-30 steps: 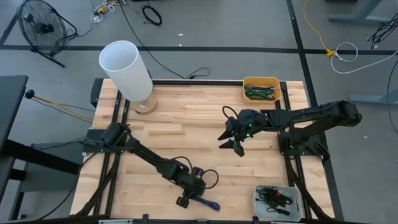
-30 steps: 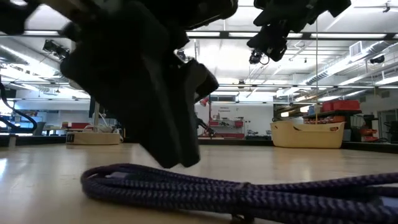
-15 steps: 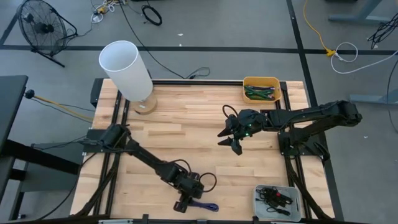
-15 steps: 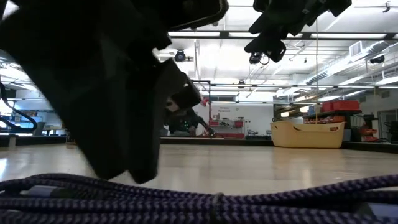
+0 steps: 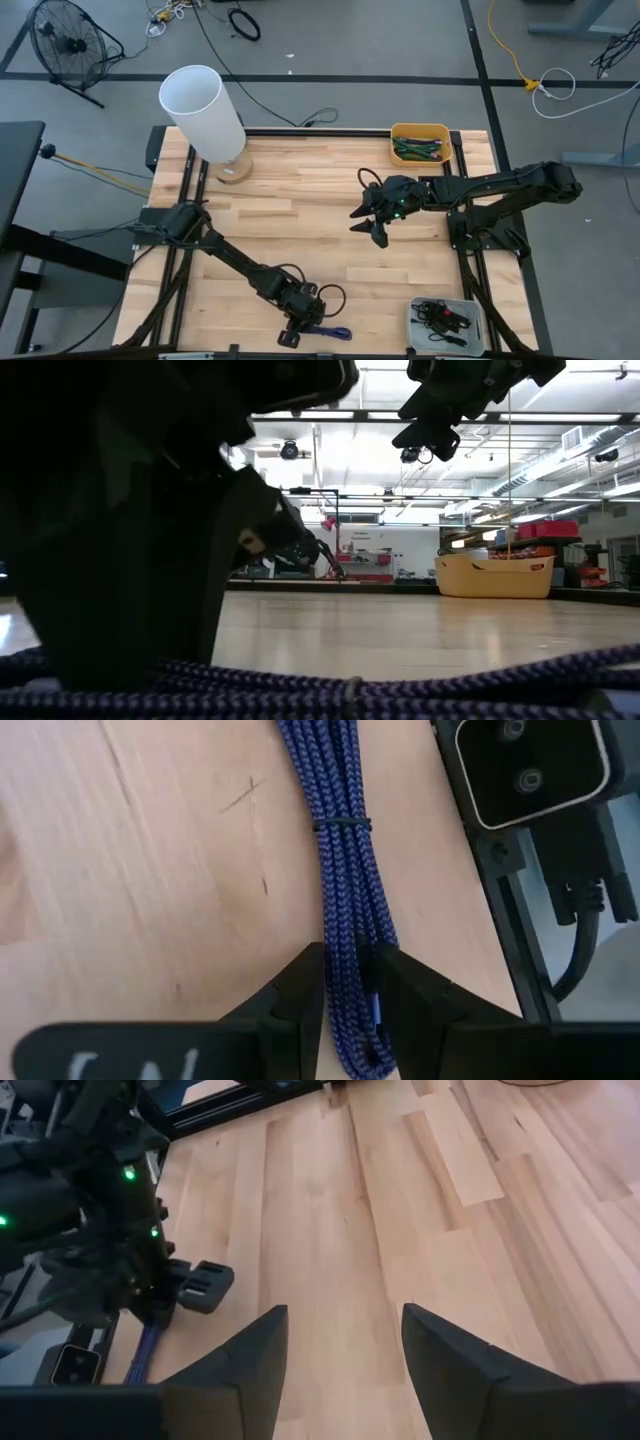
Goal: Pick & Place USB Port
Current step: Put the black and blue USB cable into the yellow bin
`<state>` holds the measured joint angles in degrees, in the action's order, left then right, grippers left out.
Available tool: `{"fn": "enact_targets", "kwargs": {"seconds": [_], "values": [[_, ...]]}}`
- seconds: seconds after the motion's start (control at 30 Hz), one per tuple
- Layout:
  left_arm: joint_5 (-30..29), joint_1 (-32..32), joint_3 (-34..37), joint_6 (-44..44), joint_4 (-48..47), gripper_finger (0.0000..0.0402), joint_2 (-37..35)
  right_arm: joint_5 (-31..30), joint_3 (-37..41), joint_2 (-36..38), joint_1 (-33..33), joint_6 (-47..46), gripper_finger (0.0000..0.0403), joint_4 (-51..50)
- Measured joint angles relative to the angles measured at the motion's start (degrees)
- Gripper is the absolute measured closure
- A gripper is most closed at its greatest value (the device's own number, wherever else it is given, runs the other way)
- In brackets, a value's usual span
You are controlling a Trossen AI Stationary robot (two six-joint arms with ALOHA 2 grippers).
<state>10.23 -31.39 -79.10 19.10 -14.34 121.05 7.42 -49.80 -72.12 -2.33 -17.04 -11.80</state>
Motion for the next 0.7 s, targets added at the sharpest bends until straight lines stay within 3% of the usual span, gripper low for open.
{"fn": "enact_targets", "kwargs": {"seconds": [0.23,0.4,0.47,0.57,0.7], "values": [[-1.46,-0.34,-0.26,2.74,0.43,0.0307,2.21,-0.14,0.04,0.0,0.0,-0.07,0.0207,-0.38],[-1.84,-0.33,-0.56,2.59,-0.18,0.0379,2.48,-0.49,0.04,0.0,0.0,-0.03,0.0207,-0.77],[-2.47,-0.38,-1.55,2.52,-0.82,0.0387,2.58,-0.54,0.04,0.0,0.0,-0.02,0.0207,-0.87],[-7.93,-0.4,-3.5,2.77,-3.87,0.0394,2.62,-0.56,0.04,0.0,0.0,-0.02,0.0207,-1.51],[-15.62,0.36,-6.81,0.62,-15.23,0.0395,1.87,-0.56,0.04,0.0,0.0,-0.02,0.0207,-2.54]]}}
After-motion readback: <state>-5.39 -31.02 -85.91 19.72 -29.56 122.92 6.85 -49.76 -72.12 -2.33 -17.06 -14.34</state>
